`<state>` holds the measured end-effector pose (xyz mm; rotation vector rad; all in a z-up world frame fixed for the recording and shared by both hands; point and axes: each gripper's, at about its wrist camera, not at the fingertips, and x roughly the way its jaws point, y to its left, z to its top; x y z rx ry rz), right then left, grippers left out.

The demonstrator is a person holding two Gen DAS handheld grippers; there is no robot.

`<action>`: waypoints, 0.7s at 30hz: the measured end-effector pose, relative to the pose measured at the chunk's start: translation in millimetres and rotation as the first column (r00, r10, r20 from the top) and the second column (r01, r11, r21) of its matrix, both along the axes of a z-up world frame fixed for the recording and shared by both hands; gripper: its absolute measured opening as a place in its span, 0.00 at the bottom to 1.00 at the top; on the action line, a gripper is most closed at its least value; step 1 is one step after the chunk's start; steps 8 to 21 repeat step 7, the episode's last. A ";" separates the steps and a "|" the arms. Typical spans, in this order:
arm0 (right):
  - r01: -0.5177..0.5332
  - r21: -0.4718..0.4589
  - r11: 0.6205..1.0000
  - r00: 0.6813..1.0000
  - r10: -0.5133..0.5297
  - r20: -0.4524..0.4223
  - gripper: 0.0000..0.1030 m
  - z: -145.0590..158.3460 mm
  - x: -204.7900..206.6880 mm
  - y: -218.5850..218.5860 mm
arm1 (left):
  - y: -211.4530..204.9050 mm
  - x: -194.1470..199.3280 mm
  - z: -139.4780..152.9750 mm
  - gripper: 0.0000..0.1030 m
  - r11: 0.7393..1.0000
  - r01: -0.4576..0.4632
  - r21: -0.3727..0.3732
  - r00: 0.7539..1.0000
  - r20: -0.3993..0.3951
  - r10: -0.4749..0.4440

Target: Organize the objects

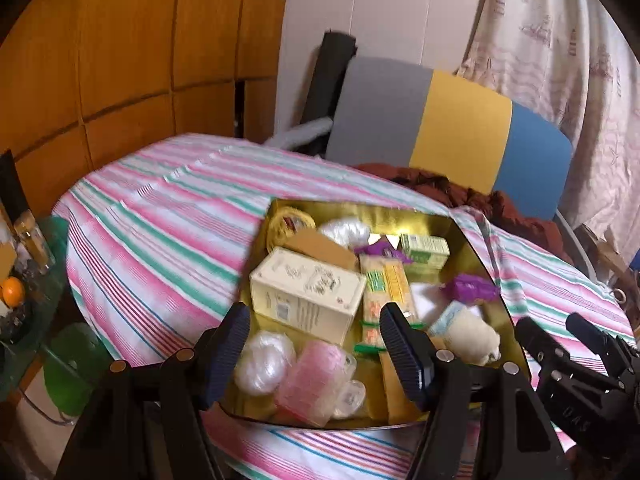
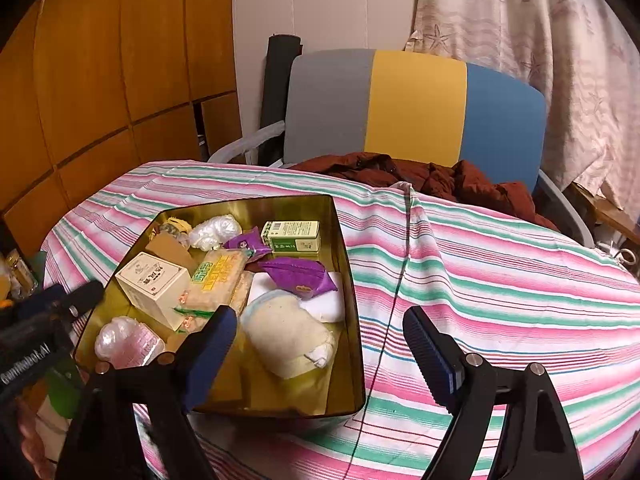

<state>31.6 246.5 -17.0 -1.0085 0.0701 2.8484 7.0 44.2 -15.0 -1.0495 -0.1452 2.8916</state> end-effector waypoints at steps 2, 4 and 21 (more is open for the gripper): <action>-0.001 -0.002 1.000 1.000 0.001 0.003 0.83 -1.2 -0.4 0.0 | 0.7 0.0 1.0 0.65 1.000 0.002 -0.009 1.000 -0.003 -0.002; -0.005 -0.002 1.000 1.000 0.005 0.003 0.83 -1.6 -0.1 -1.0 | 2.9 0.8 0.7 0.61 1.000 0.000 -0.029 1.000 -0.010 0.000; -0.011 0.005 1.000 1.000 0.011 -0.002 0.83 -1.0 0.0 -2.2 | 4.3 0.8 1.9 0.61 0.999 0.004 -0.035 1.000 -0.012 -0.004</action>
